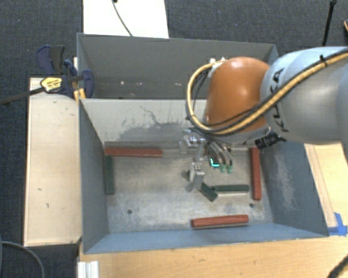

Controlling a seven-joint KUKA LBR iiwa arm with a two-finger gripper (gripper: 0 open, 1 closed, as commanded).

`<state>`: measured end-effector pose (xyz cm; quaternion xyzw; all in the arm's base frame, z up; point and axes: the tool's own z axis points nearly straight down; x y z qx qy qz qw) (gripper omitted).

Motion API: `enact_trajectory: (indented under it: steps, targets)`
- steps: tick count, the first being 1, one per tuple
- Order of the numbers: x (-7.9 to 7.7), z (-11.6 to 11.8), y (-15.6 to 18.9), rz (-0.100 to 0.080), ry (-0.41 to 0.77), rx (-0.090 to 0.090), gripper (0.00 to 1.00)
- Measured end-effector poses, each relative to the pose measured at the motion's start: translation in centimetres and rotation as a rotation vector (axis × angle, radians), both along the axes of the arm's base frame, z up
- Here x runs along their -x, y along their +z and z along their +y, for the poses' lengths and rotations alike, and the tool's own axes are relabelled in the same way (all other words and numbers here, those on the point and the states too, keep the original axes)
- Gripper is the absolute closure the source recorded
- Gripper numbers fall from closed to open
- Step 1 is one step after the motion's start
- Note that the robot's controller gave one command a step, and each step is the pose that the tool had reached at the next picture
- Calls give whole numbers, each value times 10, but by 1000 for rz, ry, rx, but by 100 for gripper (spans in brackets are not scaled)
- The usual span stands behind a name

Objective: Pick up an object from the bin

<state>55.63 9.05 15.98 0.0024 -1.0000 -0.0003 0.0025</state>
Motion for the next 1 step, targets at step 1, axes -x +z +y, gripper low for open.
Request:
enact_trajectory:
  steps: [1]
  targets:
    - [-14,-77,-59,-2,39,3,0]
